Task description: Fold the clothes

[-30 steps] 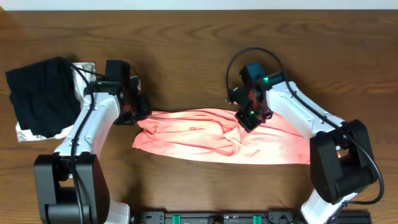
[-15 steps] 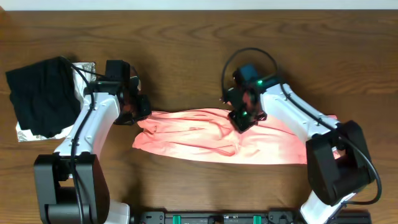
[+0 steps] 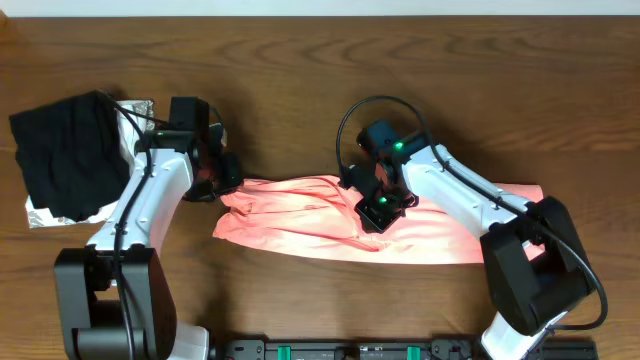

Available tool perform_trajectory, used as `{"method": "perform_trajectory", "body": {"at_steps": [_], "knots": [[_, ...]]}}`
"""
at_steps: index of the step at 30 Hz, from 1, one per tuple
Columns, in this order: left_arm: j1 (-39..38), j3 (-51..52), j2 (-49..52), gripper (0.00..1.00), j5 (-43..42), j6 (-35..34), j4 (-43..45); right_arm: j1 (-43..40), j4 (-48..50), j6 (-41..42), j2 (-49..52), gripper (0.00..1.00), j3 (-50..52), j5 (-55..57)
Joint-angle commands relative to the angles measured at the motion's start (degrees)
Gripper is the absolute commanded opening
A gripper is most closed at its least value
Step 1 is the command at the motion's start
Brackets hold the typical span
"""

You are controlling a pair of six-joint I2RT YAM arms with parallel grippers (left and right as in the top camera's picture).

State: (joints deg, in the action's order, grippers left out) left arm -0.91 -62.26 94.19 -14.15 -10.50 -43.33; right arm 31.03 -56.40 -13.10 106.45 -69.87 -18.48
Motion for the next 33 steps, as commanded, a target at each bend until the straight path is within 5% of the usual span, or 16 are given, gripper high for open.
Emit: {"method": "perform_trajectory", "body": {"at_steps": [1, 26, 29, 33], "knots": [[0.4, 0.2, -0.7, 0.14, 1.0, 0.0, -0.6, 0.1, 0.2, -0.6, -1.0, 0.07, 0.3, 5.3], [0.4, 0.2, -0.7, 0.17, 4.2, -0.1, -2.4, -6.3, 1.4, 3.9, -7.9, 0.04, -4.7, 7.1], [0.4, 0.2, -0.7, 0.06, 4.2, -0.1, -0.6, -6.3, 1.6, 3.9, -7.9, 0.04, -4.7, 7.1], [0.4, 0.2, -1.0, 0.06, 1.0, 0.0, 2.2, -6.3, 1.5, 3.9, -7.9, 0.06, -4.7, 7.1]]}}
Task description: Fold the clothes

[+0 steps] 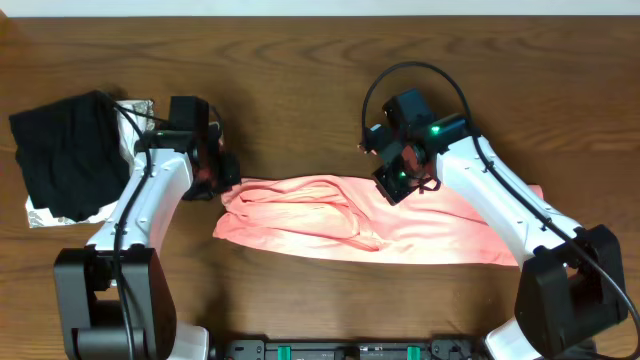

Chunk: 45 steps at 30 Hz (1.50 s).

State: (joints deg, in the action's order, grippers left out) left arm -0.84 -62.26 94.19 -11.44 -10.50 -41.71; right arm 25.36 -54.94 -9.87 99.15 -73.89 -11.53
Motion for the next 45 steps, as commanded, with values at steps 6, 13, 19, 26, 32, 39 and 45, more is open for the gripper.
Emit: {"method": "perform_trajectory", "body": {"at_steps": [6, 13, 19, 26, 32, 39, 45], "knots": [[-0.4, 0.2, -1.5, 0.11, -7.4, 0.0, 1.3, -0.7, 0.0, 0.6, -0.6, 0.15, -0.7, 0.3], [-2.8, 0.2, -1.5, 0.29, -7.4, 1.8, 2.0, -3.4, -2.3, 11.2, -0.6, 0.09, 0.3, 11.7], [-4.8, 0.2, -1.3, 0.29, -7.3, 1.7, 6.1, -6.4, -2.2, 13.5, -0.5, 0.13, 2.9, 9.2], [-6.3, 0.2, -0.2, 0.29, -4.2, 0.3, 10.0, -6.6, -1.2, 13.5, -0.5, 0.15, 7.3, 8.0], [-7.5, 0.2, 1.1, 0.29, -4.2, 0.1, 9.4, -6.6, 1.7, 13.7, -0.5, 0.17, 11.7, 8.0], [-9.1, 2.3, 2.3, 0.3, -4.5, -1.2, 7.8, -6.6, 3.8, 14.1, -0.5, 0.18, 14.0, 7.8], [-9.5, 2.8, 5.3, 0.29, -4.6, -1.2, 4.0, -6.6, 4.4, 14.1, -0.5, 0.18, 14.0, 7.8]]}}
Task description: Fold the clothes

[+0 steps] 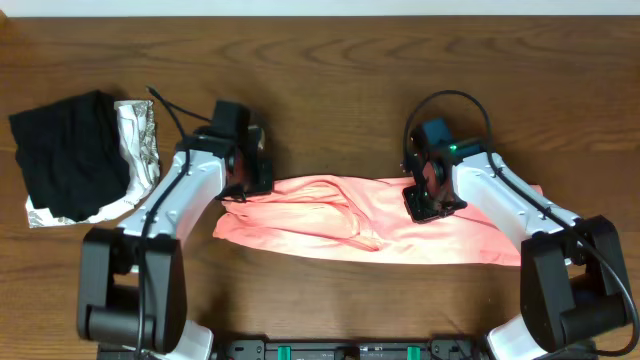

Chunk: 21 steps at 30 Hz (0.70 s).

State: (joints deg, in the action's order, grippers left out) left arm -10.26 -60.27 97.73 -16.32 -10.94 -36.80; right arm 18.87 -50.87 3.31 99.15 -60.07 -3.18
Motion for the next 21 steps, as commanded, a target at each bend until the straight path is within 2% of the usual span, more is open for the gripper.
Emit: {"method": "perform_trajectory", "body": {"at_steps": [1, 8, 17, 21], "knots": [[-0.1, 0.8, 2.4, 0.29, 0.3, -0.7, -1.4, -0.1, 0.4, 0.9, -0.5, 0.19, 0.2, -0.5], [-0.1, 0.8, 7.1, 0.29, 1.0, -0.7, -3.0, -0.2, 0.3, 0.9, -0.5, 0.22, 0.2, -0.2], [-0.1, 0.8, 8.7, 0.3, 14.2, -0.7, -7.8, -3.7, 1.0, 0.9, -0.5, 0.24, 0.7, 0.2], [-0.1, 0.8, 8.7, 0.31, 14.9, -0.7, -8.0, -6.2, 1.2, 0.9, -0.5, 0.24, 1.6, 0.2]]}}
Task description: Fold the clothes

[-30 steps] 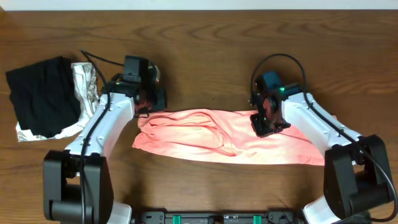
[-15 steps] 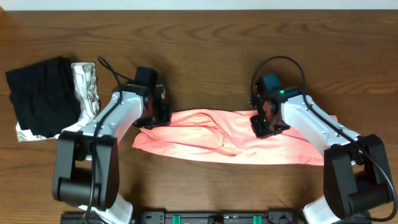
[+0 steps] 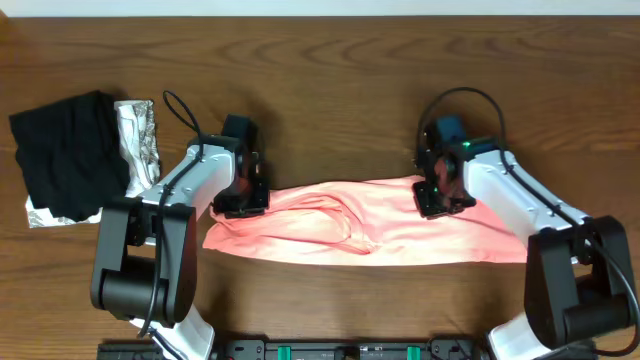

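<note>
A long pink garment lies crumpled across the front middle of the table. My left gripper is down on its upper left edge, where the cloth bunches under the fingers. The right gripper presses on the upper edge right of the middle, with cloth gathered up against it. Both sets of fingers are mostly hidden under the wrists, and each looks shut on the cloth. A folded black garment rests at the far left.
The black garment lies on a sheet of crinkled silver foil near the table's left edge. Bare wooden table stretches behind the pink garment. The arm bases stand at the front edge.
My left gripper has come nearer the front, onto the pink garment's upper left edge. The right gripper has shifted slightly right. The garment's left end now sits lower and further left, and its upper edge is drawn in.
At first my left gripper hovered beside the garment's left tip and the right one was low over its middle. Then the right gripper stood further back and right. Later both were at the upper edge, and now they are down on it with the cloth shifted.
</note>
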Available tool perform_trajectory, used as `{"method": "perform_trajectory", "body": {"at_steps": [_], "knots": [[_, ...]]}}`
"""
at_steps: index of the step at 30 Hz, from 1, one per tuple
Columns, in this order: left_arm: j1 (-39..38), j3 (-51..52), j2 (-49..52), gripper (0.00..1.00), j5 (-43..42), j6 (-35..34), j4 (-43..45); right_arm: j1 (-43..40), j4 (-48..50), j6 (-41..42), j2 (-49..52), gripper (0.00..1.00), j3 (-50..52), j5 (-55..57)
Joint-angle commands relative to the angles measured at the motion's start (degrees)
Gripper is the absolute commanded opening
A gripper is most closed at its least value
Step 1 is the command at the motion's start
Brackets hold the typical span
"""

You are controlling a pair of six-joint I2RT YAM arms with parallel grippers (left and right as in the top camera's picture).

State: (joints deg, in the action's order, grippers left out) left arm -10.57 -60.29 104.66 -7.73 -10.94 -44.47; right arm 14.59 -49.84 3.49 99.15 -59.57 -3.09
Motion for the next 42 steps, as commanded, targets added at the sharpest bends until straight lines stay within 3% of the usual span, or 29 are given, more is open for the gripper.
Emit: {"method": "perform_trajectory", "body": {"at_steps": [1, 17, 26, 33, 42], "knots": [[0.2, 0.9, 1.7, 0.31, 6.3, -0.7, -0.3, -2.2, 0.3, 0.7, -0.5, 0.24, 1.2, 0.1], [0.2, 0.9, 1.7, 0.37, 6.3, -0.7, -0.3, -9.4, 9.3, 0.7, -0.3, 0.28, 10.3, 0.1], [0.2, 0.9, 1.7, 0.38, 6.3, -0.7, -0.2, -19.1, 13.1, -0.6, -0.1, 0.29, 10.7, 0.7], [0.2, 0.8, 1.7, 0.38, 6.3, -0.7, 0.6, -21.5, 13.3, -0.6, -0.1, 0.29, 10.7, -0.4], [0.2, -0.7, 0.9, 0.54, 6.3, -0.7, 1.2, -21.5, 13.2, -0.6, -0.1, 0.3, 10.7, -0.4]]}}
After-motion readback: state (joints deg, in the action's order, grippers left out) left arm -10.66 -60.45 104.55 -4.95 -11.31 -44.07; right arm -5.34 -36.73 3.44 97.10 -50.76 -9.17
